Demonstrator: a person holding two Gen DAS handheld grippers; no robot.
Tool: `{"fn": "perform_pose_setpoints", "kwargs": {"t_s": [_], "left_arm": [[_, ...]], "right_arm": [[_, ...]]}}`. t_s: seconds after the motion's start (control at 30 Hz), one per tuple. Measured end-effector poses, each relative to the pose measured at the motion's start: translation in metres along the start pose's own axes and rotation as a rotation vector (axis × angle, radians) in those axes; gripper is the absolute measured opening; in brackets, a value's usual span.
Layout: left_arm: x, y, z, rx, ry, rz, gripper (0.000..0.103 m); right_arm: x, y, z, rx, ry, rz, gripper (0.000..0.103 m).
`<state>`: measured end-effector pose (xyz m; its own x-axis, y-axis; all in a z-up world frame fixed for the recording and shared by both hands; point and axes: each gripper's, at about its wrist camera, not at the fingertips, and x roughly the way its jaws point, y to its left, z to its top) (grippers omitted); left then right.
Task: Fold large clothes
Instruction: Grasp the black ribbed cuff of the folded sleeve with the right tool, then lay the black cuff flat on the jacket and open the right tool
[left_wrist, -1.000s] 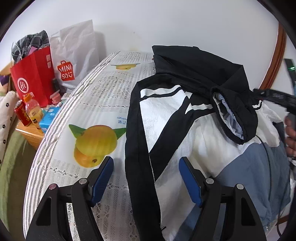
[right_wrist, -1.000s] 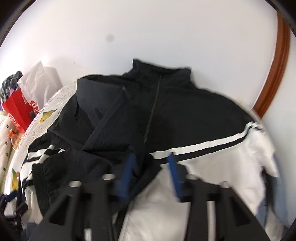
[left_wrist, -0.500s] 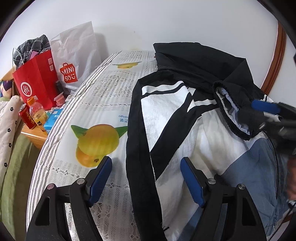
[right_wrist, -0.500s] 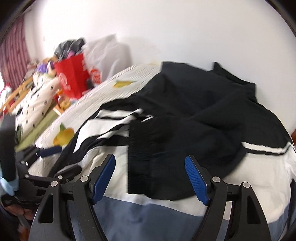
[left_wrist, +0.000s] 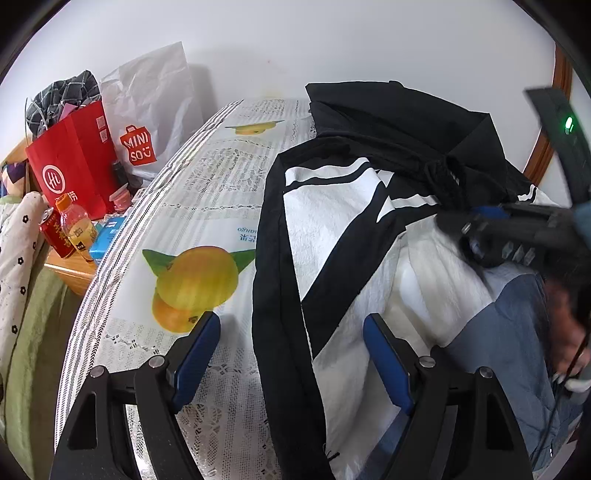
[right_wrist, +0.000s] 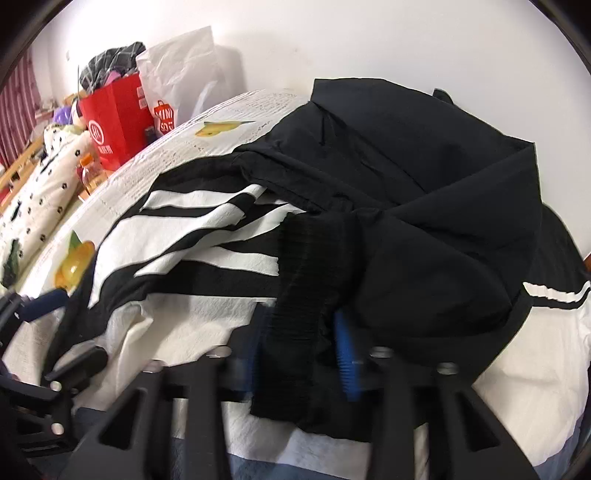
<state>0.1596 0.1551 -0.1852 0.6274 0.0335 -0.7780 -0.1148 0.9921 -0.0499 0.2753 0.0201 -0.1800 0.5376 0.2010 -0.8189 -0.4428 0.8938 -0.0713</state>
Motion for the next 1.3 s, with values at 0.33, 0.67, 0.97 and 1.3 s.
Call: {"fn": "perform_pose_setpoints", "kwargs": {"t_s": [0.33,0.67,0.97,1.3], "left_arm": [[0.002,-0.002,-0.001,0.009,0.005,0.018,0.081],[0.002,-0.004,0.0,0.012,0.009,0.031,0.083],[0.002,-0.005,0.0,0.015,0.009,0.04,0.084],[-0.008,-0.005,-0.002,0.033,0.024,0.013,0.083]], "right_arm": [[-0.116,-0.116,0.021,0.228,-0.276,0.042,0.008],[-0.131,-0.272,0.007,0.42,-0.308,-0.266,0.025],[-0.095,-0.311,-0.031,0.44,-0.225,-0.368,0.042],[-0.016,-0.305,-0.066,0.445,0.005,-0.414,0.041]]}}
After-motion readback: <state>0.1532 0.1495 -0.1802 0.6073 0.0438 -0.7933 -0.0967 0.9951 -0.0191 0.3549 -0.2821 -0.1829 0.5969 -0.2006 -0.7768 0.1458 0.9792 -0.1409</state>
